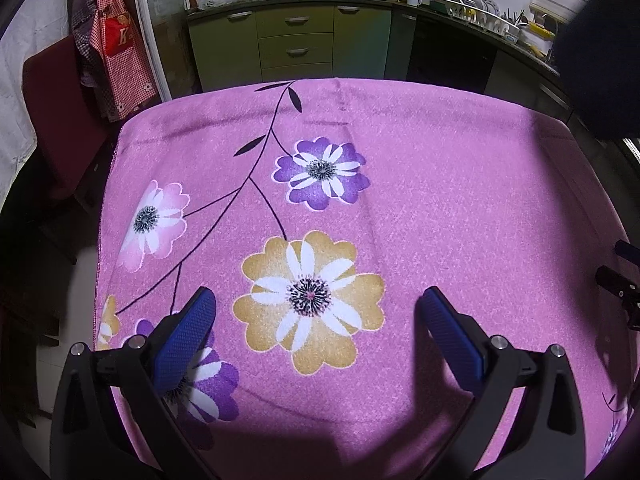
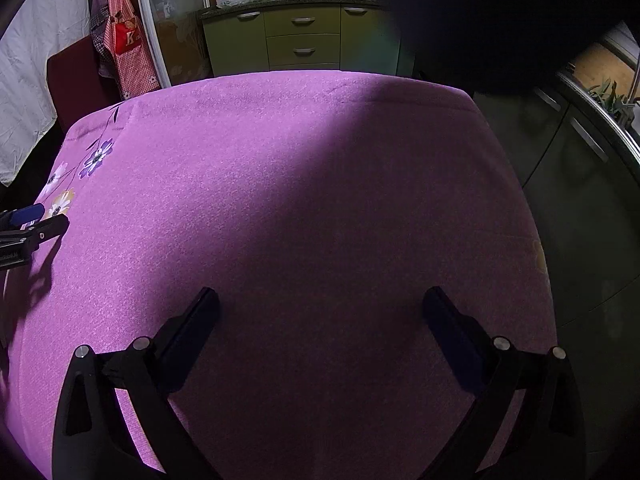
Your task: Collect trash
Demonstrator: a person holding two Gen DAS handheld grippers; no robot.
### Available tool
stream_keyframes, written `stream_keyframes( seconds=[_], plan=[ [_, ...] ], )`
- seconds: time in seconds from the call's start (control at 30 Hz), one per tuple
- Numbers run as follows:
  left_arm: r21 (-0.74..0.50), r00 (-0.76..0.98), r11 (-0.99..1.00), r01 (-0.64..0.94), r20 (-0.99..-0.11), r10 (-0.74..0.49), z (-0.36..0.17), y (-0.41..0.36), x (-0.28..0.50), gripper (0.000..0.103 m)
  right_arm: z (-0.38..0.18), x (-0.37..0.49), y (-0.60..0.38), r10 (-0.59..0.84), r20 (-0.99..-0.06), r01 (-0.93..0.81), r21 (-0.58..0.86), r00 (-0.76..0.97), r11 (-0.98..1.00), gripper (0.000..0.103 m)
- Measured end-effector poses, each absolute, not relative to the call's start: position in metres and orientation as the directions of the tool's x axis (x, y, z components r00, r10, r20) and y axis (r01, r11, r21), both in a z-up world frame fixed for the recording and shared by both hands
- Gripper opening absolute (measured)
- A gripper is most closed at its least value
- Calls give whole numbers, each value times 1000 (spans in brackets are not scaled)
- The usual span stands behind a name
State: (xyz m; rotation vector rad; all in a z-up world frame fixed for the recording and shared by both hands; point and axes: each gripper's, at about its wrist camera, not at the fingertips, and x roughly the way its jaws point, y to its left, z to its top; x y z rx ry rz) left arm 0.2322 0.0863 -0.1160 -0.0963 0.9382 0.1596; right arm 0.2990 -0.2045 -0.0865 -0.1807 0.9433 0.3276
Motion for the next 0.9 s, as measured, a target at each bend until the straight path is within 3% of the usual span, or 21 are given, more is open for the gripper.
stream_keyframes(
  seconds=[0.9],
  plan=[
    [-13,581,984,-180,-808,96,-116,85,231,98,-87,298,-206,197,-817,-354,-9,542,935,100]
  ],
)
